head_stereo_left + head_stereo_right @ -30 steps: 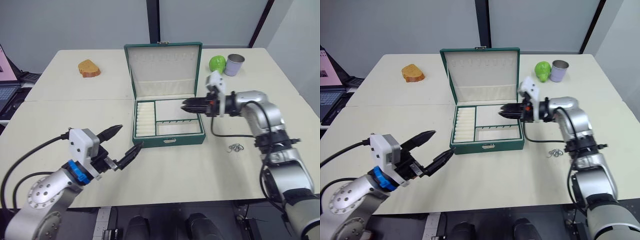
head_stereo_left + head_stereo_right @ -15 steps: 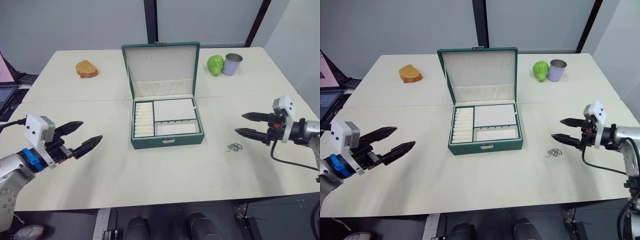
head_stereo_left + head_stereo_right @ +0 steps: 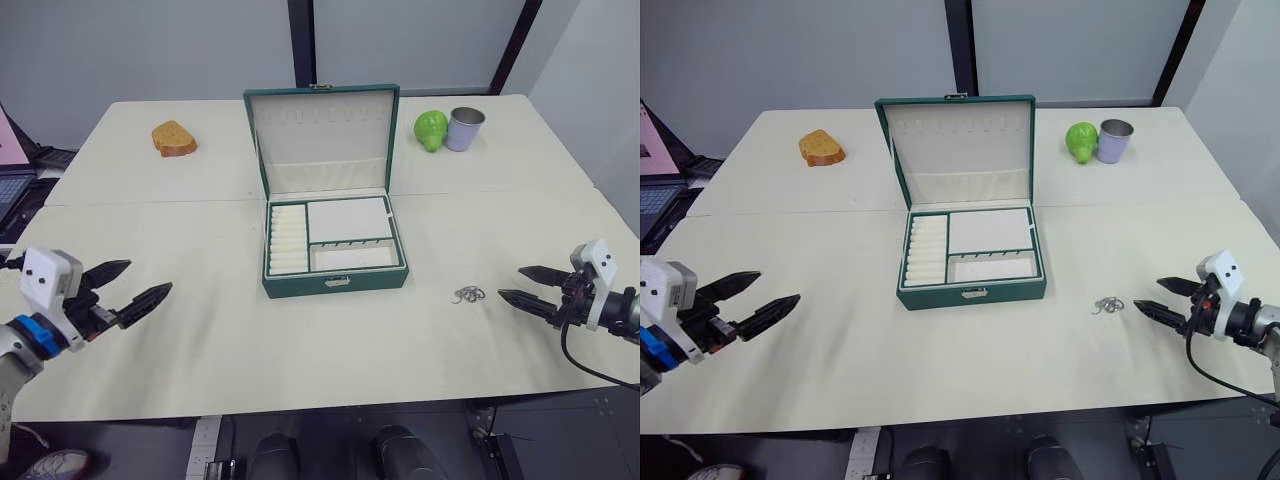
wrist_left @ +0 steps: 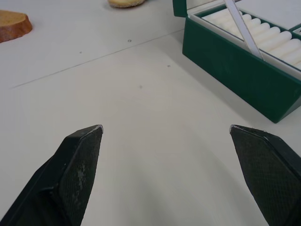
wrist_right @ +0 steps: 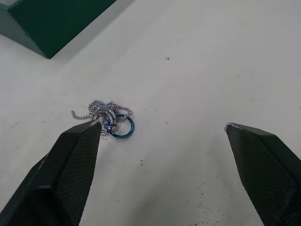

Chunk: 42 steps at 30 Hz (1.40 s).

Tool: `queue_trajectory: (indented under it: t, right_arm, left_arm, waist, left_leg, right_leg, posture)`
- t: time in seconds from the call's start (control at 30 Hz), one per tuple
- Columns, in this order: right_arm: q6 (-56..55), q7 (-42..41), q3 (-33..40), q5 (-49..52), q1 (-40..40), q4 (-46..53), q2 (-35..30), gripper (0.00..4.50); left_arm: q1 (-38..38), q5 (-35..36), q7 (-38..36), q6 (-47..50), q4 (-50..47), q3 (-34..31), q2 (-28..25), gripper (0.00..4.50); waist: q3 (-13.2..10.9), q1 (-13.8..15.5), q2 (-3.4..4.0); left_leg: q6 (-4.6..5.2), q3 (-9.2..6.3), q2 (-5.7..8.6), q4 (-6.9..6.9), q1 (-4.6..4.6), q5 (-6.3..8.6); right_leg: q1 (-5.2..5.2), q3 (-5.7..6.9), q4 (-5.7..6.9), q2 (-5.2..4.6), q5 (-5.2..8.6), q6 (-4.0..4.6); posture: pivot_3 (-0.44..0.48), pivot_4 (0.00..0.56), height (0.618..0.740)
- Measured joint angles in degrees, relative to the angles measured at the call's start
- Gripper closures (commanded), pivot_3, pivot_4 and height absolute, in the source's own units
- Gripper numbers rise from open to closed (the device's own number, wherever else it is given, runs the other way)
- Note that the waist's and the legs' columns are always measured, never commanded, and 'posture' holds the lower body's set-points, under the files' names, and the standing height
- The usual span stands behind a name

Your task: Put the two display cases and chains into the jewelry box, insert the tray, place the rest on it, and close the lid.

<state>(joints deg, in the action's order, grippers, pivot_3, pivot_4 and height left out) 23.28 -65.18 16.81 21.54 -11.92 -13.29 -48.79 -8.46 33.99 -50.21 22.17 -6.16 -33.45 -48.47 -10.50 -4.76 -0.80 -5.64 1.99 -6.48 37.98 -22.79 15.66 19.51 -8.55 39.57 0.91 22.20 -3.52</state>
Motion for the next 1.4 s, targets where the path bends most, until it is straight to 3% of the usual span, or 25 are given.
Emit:
queue_trajectory:
  t: [0.5,0.73,1.07,1.23,1.4]
  right_arm:
    - [-2.85,0.24,-1.78,-0.24,-1.65,-2.96,0.04,0.05]
    - [-2.82,-0.14,-1.73,0.08,-0.1,0.34,-0.62,0.05]
    - [-0.37,0.3,-4.82,2.13,4.15,12.61,1.39,0.05]
    - [-2.31,3.34,-7.52,0.08,3.9,12.78,4.36,0.05]
    - [-6.36,4.89,-9.55,-3.04,3.62,8.95,4.82,0.05]
  left_arm:
    - [-2.42,-0.16,0.67,-0.12,-1.55,-0.58,1.67,0.0]
    - [-1.82,0.2,0.6,1.57,-7.23,1.19,1.5,0.0]
    - [16.6,5.57,-3.48,10.28,-21.57,22.36,-0.42,0.0]
    - [22.52,2.85,-8.28,8.44,-22.52,33.8,1.79,0.0]
    - [26.1,-1.74,-11.45,3.83,-21.61,40.44,4.5,0.0]
  waist:
    - [0.0,0.05,0.0]
    - [0.0,0.21,0.0]
    - [0.01,1.6,0.0]
    - [0.01,1.51,0.01]
    - [0.02,1.55,0.01]
  left_leg:
    - [0.0,-0.01,0.0,0.03,0.02,0.0]
    - [0.0,-0.04,0.0,0.05,0.02,0.0]
    - [0.0,-0.1,0.02,0.13,0.03,0.0]
    - [0.0,-0.11,0.04,0.13,0.03,0.0]
    - [0.0,-0.12,0.05,0.19,0.03,0.0]
  right_leg:
    - [-0.06,0.02,0.02,-0.01,0.0,0.0]
    - [-0.13,0.06,0.01,-0.01,0.0,0.0]
    - [-0.2,0.09,0.03,0.0,-0.01,-0.02]
    - [-0.19,0.09,0.04,0.02,-0.01,-0.01]
    - [-0.22,0.09,0.03,0.01,-0.01,-0.02]
  posture:
    - [0.0,0.15,0.74]
    - [0.0,0.15,0.74]
    - [0.0,0.15,0.74]
    - [0.0,0.15,0.74]
    - [0.0,0.15,0.74]
